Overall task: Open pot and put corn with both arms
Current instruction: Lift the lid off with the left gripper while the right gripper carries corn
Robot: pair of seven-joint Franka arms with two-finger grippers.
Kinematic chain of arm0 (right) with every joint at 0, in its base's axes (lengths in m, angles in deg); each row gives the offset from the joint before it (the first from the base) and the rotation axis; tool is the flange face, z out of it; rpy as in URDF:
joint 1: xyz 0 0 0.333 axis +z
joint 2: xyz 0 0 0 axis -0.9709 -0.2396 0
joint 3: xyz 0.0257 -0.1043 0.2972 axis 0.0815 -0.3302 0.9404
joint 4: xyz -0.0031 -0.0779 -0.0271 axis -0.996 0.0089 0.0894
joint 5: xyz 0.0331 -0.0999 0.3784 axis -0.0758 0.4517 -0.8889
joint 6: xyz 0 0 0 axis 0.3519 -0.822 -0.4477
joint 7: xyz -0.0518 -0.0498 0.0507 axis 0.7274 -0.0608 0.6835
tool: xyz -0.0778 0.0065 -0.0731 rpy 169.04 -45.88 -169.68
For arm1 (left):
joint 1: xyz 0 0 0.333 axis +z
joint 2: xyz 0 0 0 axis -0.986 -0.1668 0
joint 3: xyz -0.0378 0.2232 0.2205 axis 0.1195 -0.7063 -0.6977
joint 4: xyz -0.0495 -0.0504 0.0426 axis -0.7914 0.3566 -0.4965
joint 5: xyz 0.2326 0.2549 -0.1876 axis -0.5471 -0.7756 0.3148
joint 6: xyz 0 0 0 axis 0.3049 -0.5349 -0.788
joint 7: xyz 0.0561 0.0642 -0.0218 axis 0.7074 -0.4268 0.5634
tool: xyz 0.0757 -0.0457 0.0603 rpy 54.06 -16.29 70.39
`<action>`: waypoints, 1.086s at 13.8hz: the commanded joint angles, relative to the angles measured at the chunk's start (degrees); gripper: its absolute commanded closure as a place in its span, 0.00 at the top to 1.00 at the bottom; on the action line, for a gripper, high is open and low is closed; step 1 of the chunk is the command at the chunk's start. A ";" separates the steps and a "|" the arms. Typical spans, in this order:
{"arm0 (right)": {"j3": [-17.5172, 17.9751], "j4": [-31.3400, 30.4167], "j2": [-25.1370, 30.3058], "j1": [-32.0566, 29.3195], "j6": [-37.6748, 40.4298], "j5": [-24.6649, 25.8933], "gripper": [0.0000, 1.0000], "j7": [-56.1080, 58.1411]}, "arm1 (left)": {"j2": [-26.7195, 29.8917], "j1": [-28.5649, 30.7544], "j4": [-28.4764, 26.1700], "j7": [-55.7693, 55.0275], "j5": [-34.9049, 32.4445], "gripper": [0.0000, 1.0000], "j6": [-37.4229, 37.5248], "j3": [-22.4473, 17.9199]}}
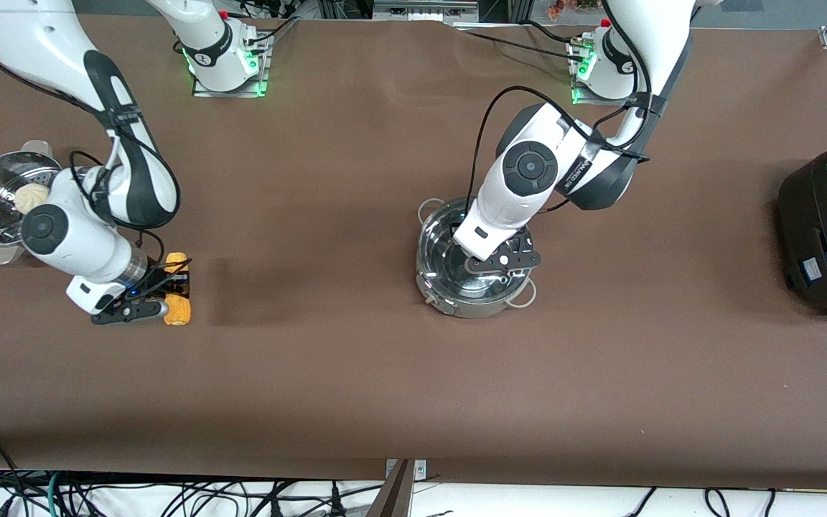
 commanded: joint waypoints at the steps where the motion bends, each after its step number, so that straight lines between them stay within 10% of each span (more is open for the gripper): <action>1: 1.62 4.68 0.49 -0.13 5.18 -0.75 0.00 -1.07 | 1.99 0.00 -0.80 0.35 -0.14 0.00 1.82 0.21; 10: 9.44 15.57 3.13 1.27 19.93 -0.67 0.00 -12.90 | 10.52 5.36 -0.80 7.37 0.74 0.00 14.03 0.13; 15: 10.59 23.22 1.55 13.29 23.99 0.39 0.00 -28.73 | 13.42 12.91 -4.39 23.25 2.93 0.00 15.01 -1.80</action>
